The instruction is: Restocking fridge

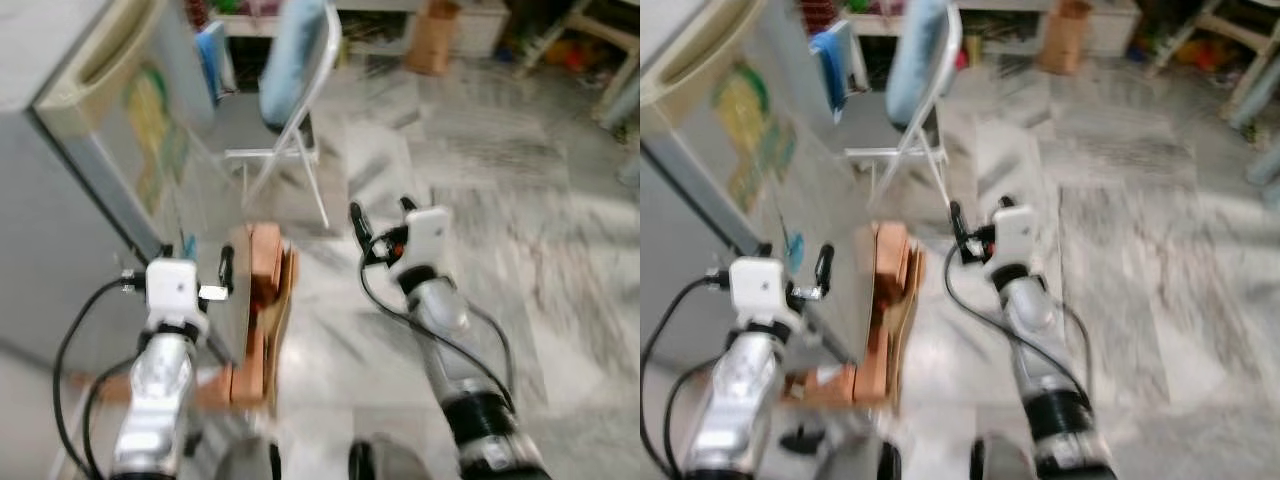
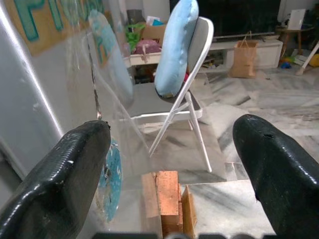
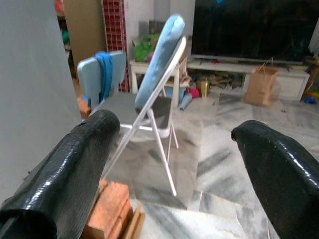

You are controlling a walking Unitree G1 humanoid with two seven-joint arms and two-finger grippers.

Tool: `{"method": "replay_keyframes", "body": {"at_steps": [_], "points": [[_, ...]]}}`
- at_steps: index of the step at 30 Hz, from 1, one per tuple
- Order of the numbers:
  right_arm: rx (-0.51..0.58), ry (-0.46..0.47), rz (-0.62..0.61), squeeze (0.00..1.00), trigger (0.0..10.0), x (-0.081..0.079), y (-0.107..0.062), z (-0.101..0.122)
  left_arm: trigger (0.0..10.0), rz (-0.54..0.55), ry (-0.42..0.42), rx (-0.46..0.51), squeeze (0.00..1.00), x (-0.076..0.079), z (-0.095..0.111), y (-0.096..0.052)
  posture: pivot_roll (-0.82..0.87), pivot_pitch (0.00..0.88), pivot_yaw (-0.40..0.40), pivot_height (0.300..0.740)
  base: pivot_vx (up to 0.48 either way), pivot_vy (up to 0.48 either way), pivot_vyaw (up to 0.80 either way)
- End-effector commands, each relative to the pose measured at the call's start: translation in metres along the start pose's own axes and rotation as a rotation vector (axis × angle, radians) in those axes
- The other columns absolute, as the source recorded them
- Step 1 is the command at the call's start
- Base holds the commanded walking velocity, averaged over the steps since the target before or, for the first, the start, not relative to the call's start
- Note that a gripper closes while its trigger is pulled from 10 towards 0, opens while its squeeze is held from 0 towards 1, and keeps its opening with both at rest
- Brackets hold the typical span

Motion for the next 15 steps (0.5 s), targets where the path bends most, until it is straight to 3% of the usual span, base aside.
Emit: {"method": "replay_keyframes", "body": {"at_steps": [1, 6, 10, 13, 15], "points": [[0.018, 0.005, 0.033, 0.00, 10.0, -0.010, 0.003, 0.006, 10.0, 0.043, 0.024, -0.009, 0.00, -0.012, -0.001, -0.002, 0.12, 0.080, 0.006, 0.740, 0.000, 0.000, 0.00], [-0.028, -0.026, 0.017, 0.00, 10.0, -0.004, 0.003, -0.001, 10.0, 0.111, 0.084, -0.001, 0.00, -0.022, 0.001, 0.000, 0.11, 0.089, 0.007, 0.740, 0.000, 0.000, 0.00], [-0.029, -0.026, 0.017, 0.00, 10.0, -0.001, 0.000, -0.002, 10.0, 0.111, 0.074, -0.004, 0.00, -0.025, 0.004, 0.004, 0.11, 0.096, 0.013, 0.740, 0.000, 0.000, 0.00], [-0.054, -0.015, 0.017, 0.00, 10.0, 0.000, -0.003, -0.007, 10.0, 0.132, 0.152, -0.030, 0.00, -0.032, 0.000, 0.004, 0.11, 0.094, 0.014, 0.740, 0.000, 0.000, 0.00], [-0.057, -0.015, 0.019, 0.00, 10.0, -0.002, -0.003, -0.008, 10.0, 0.142, 0.120, -0.027, 0.00, -0.035, -0.002, 0.007, 0.11, 0.094, 0.011, 0.740, 0.000, 0.000, 0.00]]}}
Point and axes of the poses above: a point about 5 cm out from each wrist's last joint towards the gripper, its own y axis pointing out of the wrist towards the gripper, its own z axis along the axis of the wrist's last joint, x = y × z, the point moved 3 cm from there along y, pointing out of the wrist towards the gripper, and after that the axes turned 10 degrees about -y, right-handed, at the moved point
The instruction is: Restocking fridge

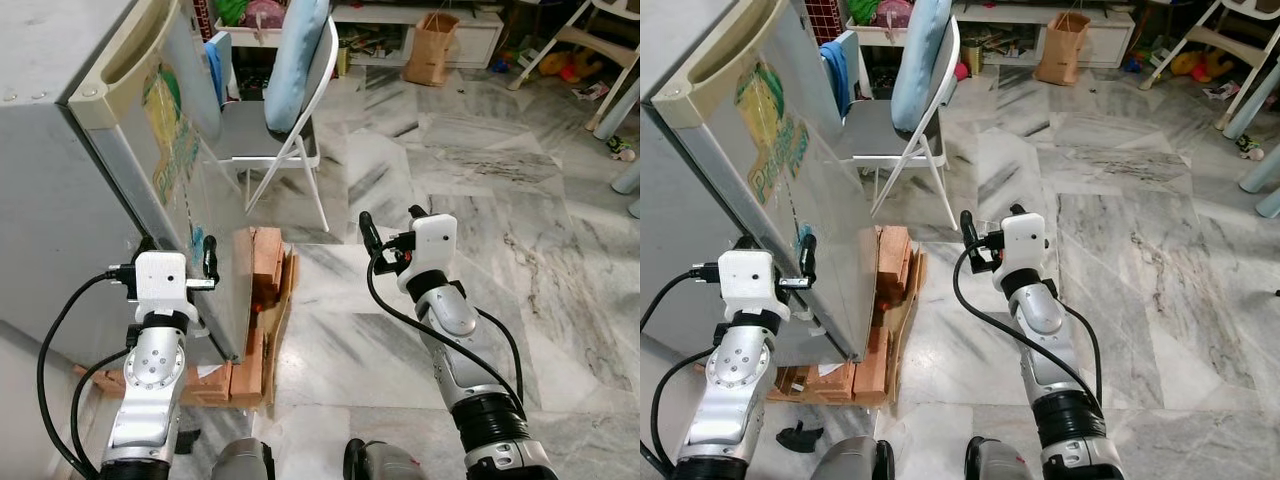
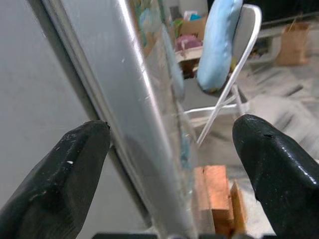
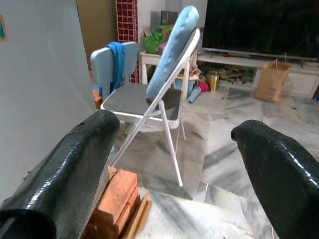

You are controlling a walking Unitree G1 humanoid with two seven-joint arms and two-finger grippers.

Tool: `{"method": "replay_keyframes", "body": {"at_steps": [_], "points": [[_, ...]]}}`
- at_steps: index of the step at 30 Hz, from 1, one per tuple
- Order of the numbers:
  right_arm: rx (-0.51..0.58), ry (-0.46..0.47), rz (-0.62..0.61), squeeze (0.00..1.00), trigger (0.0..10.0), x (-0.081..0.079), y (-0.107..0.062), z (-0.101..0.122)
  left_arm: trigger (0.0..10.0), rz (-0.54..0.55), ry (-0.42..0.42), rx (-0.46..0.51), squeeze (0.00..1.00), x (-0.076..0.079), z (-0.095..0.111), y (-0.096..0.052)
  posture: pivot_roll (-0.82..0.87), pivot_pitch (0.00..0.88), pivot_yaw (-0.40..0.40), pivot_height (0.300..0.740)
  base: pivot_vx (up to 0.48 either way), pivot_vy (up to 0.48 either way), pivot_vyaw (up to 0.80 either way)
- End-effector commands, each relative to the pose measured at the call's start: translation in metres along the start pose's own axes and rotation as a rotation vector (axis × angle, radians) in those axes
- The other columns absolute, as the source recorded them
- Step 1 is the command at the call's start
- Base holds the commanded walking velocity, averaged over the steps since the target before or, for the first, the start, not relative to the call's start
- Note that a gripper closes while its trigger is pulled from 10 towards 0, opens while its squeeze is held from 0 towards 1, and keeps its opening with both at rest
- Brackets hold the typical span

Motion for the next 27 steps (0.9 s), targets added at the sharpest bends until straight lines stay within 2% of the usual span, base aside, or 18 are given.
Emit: {"method": "replay_keyframes", "body": {"at_steps": [1, 8, 12, 14, 16, 20, 22, 24, 26, 27], "points": [[0.001, 0.002, 0.001, 0.00, 10.0, 0.000, 0.000, 0.002, 10.0, 0.006, -0.011, 0.003, 0.00, -0.001, 0.000, 0.005, 0.11, 0.096, 0.009, 0.740, 0.000, 0.000, 0.00], [-0.004, 0.019, 0.025, 0.00, 10.0, -0.004, 0.001, 0.002, 10.0, 0.033, 0.043, 0.054, 0.00, -0.009, 0.016, 0.029, 0.12, 0.101, -0.005, 0.740, 0.000, 0.000, 0.00], [0.014, 0.029, 0.078, 0.00, 10.0, -0.010, -0.002, 0.006, 10.0, 0.073, 0.062, 0.058, 0.00, -0.021, 0.019, 0.037, 0.11, 0.105, -0.002, 0.740, 0.000, 0.000, 0.00], [0.018, 0.001, 0.092, 0.00, 10.0, -0.010, -0.005, 0.006, 10.0, 0.073, 0.061, 0.056, 0.00, -0.022, 0.018, 0.038, 0.11, 0.108, -0.001, 0.740, 0.000, 0.000, 0.00], [0.010, 0.011, 0.111, 0.00, 10.0, -0.012, -0.008, 0.003, 10.0, 0.070, 0.052, 0.055, 0.00, -0.020, 0.018, 0.039, 0.11, 0.109, -0.003, 0.740, 0.000, 0.000, 0.00], [-0.034, 0.072, 0.204, 0.00, 10.0, -0.019, -0.018, -0.005, 10.0, 0.009, 0.013, 0.064, 0.00, -0.006, 0.022, 0.044, 0.11, 0.109, -0.007, 0.740, 0.000, 0.000, 0.00], [-0.092, 0.061, 0.237, 0.00, 10.0, -0.016, -0.027, -0.014, 10.0, -0.087, 0.071, 0.093, 0.00, 0.011, 0.028, 0.047, 0.11, 0.104, -0.014, 0.740, 0.000, 0.000, 0.00], [-0.108, 0.097, 0.253, 0.00, 10.0, -0.011, -0.037, -0.017, 10.0, -0.174, 0.138, 0.114, 0.00, 0.026, 0.032, 0.047, 0.12, 0.101, -0.018, 0.740, 0.000, 0.000, 0.00], [-0.116, 0.088, 0.282, 0.00, 10.0, -0.007, -0.055, -0.020, 10.0, -0.273, 0.158, 0.121, 0.00, 0.043, 0.035, 0.047, 0.11, 0.097, -0.014, 0.740, 0.000, 0.000, 0.00], [-0.117, 0.084, 0.287, 0.00, 10.0, -0.006, -0.058, -0.021, 10.0, -0.295, 0.162, 0.121, 0.00, 0.047, 0.035, 0.047, 0.11, 0.097, -0.014, 0.740, 0.000, 0.000, 0.00]]}}
Point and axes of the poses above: a point about 5 cm out from each wrist's last joint towards the gripper, its own y axis pointing out of the wrist towards the gripper, its own z axis along the axis of the wrist's last joint, x = y × z, the point moved 3 cm from there along y, pointing out of the wrist towards the gripper, and after that the axes turned 10 degrees about -y, right-handed, at the moved point
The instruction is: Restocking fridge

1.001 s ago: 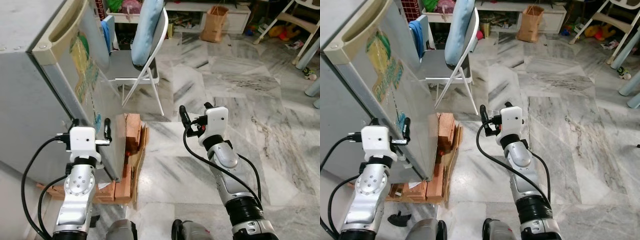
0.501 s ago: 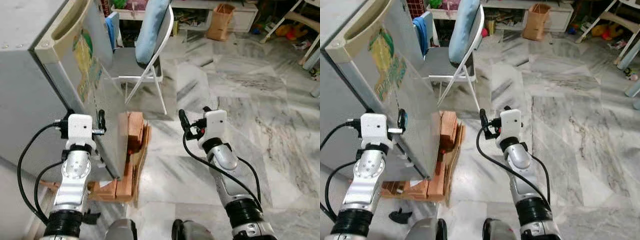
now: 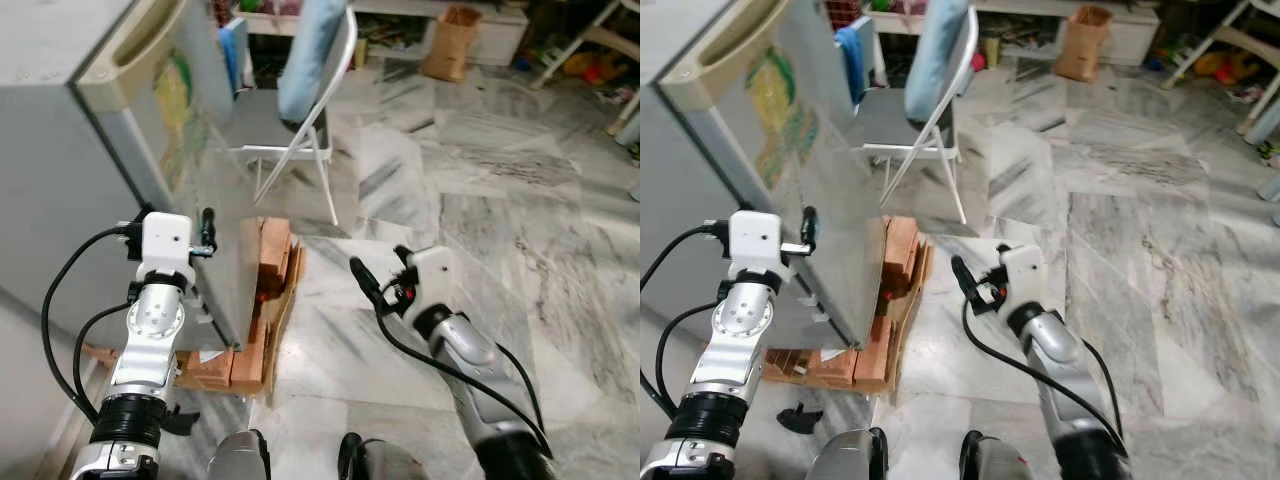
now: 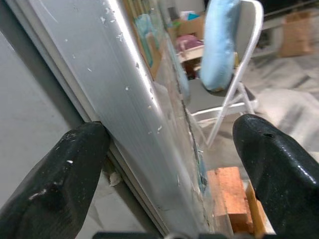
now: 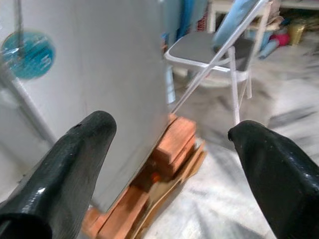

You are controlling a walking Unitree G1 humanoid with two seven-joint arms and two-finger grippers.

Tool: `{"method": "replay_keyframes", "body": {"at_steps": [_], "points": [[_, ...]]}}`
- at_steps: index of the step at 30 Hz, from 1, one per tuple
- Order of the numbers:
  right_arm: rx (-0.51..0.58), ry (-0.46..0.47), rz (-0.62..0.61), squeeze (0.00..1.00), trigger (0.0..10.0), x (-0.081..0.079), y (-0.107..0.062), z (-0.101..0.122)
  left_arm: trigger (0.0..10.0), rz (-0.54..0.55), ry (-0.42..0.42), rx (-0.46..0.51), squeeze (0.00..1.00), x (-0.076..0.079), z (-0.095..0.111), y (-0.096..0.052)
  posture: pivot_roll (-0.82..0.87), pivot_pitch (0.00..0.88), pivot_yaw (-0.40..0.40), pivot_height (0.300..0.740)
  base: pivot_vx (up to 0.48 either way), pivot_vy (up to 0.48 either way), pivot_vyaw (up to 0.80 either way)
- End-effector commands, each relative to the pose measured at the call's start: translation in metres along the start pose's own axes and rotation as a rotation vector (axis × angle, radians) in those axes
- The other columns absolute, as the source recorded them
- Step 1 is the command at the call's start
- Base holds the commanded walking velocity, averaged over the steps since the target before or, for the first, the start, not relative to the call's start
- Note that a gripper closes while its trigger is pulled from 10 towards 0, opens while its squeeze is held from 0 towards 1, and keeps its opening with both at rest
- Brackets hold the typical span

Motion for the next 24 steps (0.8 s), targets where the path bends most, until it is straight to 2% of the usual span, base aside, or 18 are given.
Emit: {"method": "replay_keyframes", "body": {"at_steps": [1, 2, 3, 4, 6, 9, 12, 16, 17, 20, 22, 24], "points": [[0.024, -0.004, 0.017, 0.00, 10.0, -0.001, -0.005, 0.005, 10.0, -0.143, 0.035, 0.081, 0.00, 0.028, 0.020, 0.008, 0.11, 0.094, -0.012, 0.740, 0.000, 0.000, 0.00], [0.023, -0.006, 0.004, 0.00, 10.0, 0.001, -0.014, 0.002, 10.0, -0.205, 0.027, 0.092, 0.00, 0.045, 0.025, 0.011, 0.12, 0.093, -0.012, 0.740, 0.000, 0.000, 0.00], [0.023, -0.006, 0.004, 0.00, 10.0, 0.001, -0.014, 0.002, 10.0, -0.205, 0.027, 0.092, 0.00, 0.045, 0.025, 0.011, 0.12, 0.093, -0.012, 0.740, 0.000, 0.000, 0.00], [0.021, -0.007, -0.003, 0.00, 10.0, 0.001, -0.018, 0.000, 10.0, -0.281, 0.027, 0.110, 0.00, 0.068, 0.029, 0.013, 0.12, 0.092, -0.011, 0.740, 0.000, 0.000, 0.00], [0.024, 0.000, -0.006, 0.00, 10.0, 0.001, -0.019, 0.001, 10.0, -0.344, 0.023, 0.129, 0.00, 0.087, 0.034, 0.013, 0.12, 0.091, -0.010, 0.740, 0.000, 0.000, 0.00], [0.040, 0.017, 0.005, 0.00, 10.0, -0.001, -0.019, 0.002, 10.0, -0.494, -0.023, 0.211, 0.00, 0.146, 0.064, 0.014, 0.10, 0.081, -0.001, 0.740, 0.000, 0.000, 0.00], [0.045, 0.010, 0.024, 0.00, 10.0, -0.004, -0.020, 0.000, 10.0, -0.505, -0.047, 0.242, 0.00, 0.159, 0.077, 0.020, 0.10, 0.078, 0.003, 0.740, 0.000, 0.000, 0.00], [0.050, 0.007, 0.032, 0.00, 10.0, -0.006, -0.021, -0.001, 10.0, -0.456, -0.043, 0.250, 0.00, 0.153, 0.083, 0.032, 0.09, 0.076, 0.013, 0.740, 0.000, 0.000, 0.00], [0.059, 0.007, 0.042, 0.00, 10.0, -0.008, -0.022, 0.000, 10.0, -0.392, -0.043, 0.240, 0.00, 0.137, 0.079, 0.039, 0.09, 0.079, 0.015, 0.740, 0.000, 0.000, 0.00], [0.062, 0.011, 0.047, 0.00, 10.0, -0.009, -0.024, -0.002, 10.0, -0.292, -0.047, 0.212, 0.00, 0.107, 0.069, 0.044, 0.09, 0.081, 0.015, 0.740, 0.000, 0.000, 0.00], [0.063, 0.011, 0.048, 0.00, 10.0, -0.009, -0.024, -0.002, 10.0, -0.285, -0.047, 0.210, 0.00, 0.104, 0.068, 0.044, 0.09, 0.081, 0.015, 0.740, 0.000, 0.000, 0.00], [0.062, 0.013, 0.053, 0.00, 10.0, -0.009, -0.024, -0.004, 10.0, -0.220, -0.052, 0.206, 0.00, 0.084, 0.060, 0.042, 0.10, 0.083, 0.013, 0.740, 0.000, 0.000, 0.00]]}}
Point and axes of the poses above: a point about 5 cm out from each wrist's last joint towards the gripper, its own y axis pointing out of the wrist towards the gripper, its own z axis along the axis of the wrist's last joint, x = y × z, the point moved 3 cm from there along y, pointing out of the wrist towards the gripper, and after that the axes turned 10 degrees about -y, right-handed, at the moved point
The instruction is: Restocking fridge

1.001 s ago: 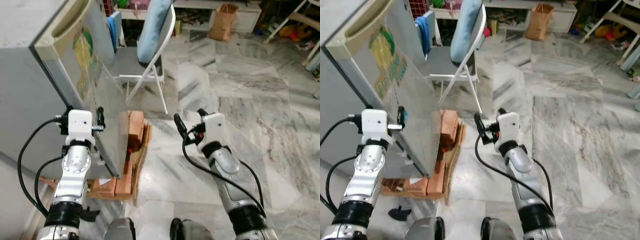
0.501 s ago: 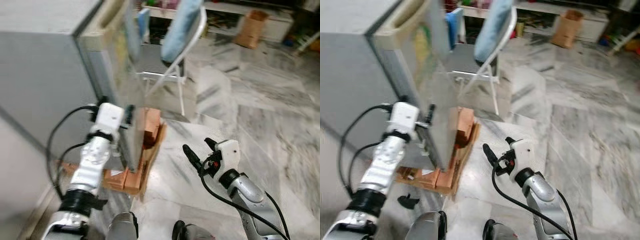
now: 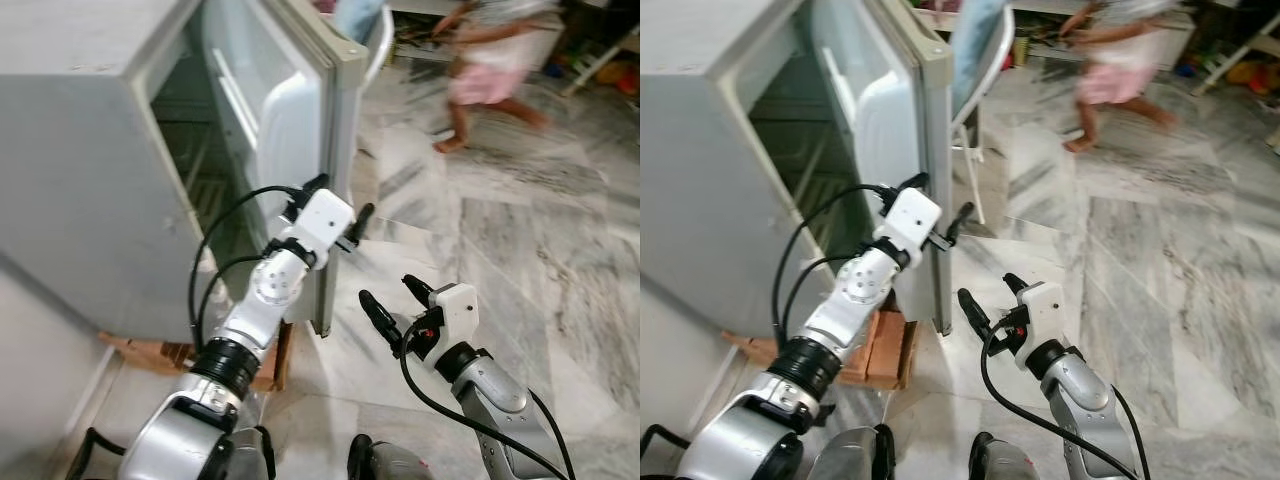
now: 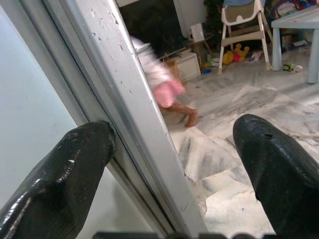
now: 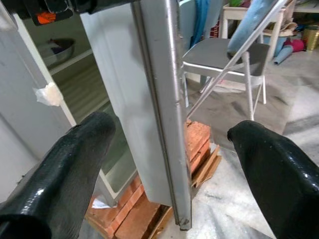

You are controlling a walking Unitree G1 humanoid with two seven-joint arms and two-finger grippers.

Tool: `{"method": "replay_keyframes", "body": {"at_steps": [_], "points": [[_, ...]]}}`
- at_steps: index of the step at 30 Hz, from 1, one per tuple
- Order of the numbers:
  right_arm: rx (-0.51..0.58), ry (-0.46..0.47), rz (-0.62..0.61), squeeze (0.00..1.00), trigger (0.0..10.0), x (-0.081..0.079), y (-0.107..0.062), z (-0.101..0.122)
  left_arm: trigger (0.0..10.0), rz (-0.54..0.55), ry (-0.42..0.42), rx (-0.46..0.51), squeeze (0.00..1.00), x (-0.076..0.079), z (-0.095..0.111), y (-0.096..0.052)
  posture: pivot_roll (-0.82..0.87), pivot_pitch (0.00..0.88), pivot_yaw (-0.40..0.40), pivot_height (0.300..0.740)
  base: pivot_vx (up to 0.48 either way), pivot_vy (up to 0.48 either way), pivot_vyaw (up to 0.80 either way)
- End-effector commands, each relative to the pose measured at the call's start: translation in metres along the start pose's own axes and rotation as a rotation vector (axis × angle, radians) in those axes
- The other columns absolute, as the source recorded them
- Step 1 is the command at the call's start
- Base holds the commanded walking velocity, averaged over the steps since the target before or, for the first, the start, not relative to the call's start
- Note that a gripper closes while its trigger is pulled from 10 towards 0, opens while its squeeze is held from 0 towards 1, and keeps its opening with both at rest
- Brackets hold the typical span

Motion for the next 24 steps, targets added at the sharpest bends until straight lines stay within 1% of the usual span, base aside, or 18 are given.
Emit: {"method": "replay_keyframes", "body": {"at_steps": [1, 3, 7, 14, 15, 16, 18, 20, 21, 24], "points": [[0.000, 0.002, 0.007, 0.00, 10.0, 0.000, -0.001, -0.002, 10.0, 0.213, -0.014, 0.074, 0.00, -0.053, 0.013, -0.010, 0.10, 0.083, 0.011, 0.740, 0.000, 0.000, 0.00], [-0.002, 0.002, 0.011, 0.00, 10.0, 0.001, -0.001, -0.004, 10.0, 0.246, -0.040, 0.058, 0.00, -0.062, 0.006, -0.021, 0.10, 0.083, 0.009, 0.740, 0.000, 0.000, 0.00], [0.000, -0.002, 0.024, 0.00, 10.0, 0.001, 0.001, 0.000, 10.0, 0.309, -0.053, 0.017, 0.00, -0.069, -0.009, -0.039, 0.11, 0.087, -0.004, 0.740, 0.000, 0.000, 0.00], [0.010, -0.007, 0.033, 0.00, 10.0, -0.003, 0.002, 0.005, 10.0, 0.402, -0.052, -0.007, 0.00, -0.079, -0.018, -0.051, 0.11, 0.086, -0.004, 0.740, 0.000, 0.000, 0.00], [0.017, -0.011, 0.018, 0.00, 10.0, -0.003, 0.002, 0.008, 10.0, 0.439, -0.060, -0.026, 0.00, -0.085, -0.023, -0.059, 0.10, 0.086, -0.002, 0.740, 0.000, 0.000, 0.00], [0.017, -0.011, 0.018, 0.00, 10.0, -0.003, 0.002, 0.008, 10.0, 0.439, -0.060, -0.026, 0.00, -0.085, -0.023, -0.059, 0.10, 0.086, -0.002, 0.740, 0.000, 0.000, 0.00], [0.031, -0.027, -0.030, 0.00, 10.0, 0.000, 0.001, 0.014, 10.0, 0.487, -0.077, -0.050, 0.00, -0.093, -0.029, -0.071, 0.10, 0.086, 0.002, 0.740, 0.000, 0.000, 0.00], [0.045, -0.027, -0.057, 0.00, 10.0, 0.003, 0.000, 0.019, 10.0, 0.497, -0.081, -0.071, 0.00, -0.096, -0.035, -0.078, 0.10, 0.086, 0.002, 0.740, 0.000, 0.000, 0.00], [0.058, -0.027, -0.078, 0.00, 10.0, 0.005, -0.001, 0.025, 10.0, 0.508, -0.079, -0.081, 0.00, -0.098, -0.038, -0.085, 0.10, 0.087, 0.005, 0.740, 0.000, 0.000, 0.00], [0.068, -0.049, -0.092, 0.00, 10.0, 0.004, -0.007, 0.033, 10.0, 0.513, -0.096, -0.090, 0.00, -0.099, -0.043, -0.099, 0.09, 0.086, 0.013, 0.740, 0.000, 0.000, 0.00]]}}
Point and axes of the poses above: a point about 5 cm out from each wrist's last joint towards the gripper, its own y axis pointing out of the wrist towards the gripper, its own z axis along the axis of the wrist's last joint, x = y × z, the point moved 3 cm from there along y, pointing out of the wrist towards the gripper, and after that the axes turned 10 degrees about -y, right-handed, at the moved point
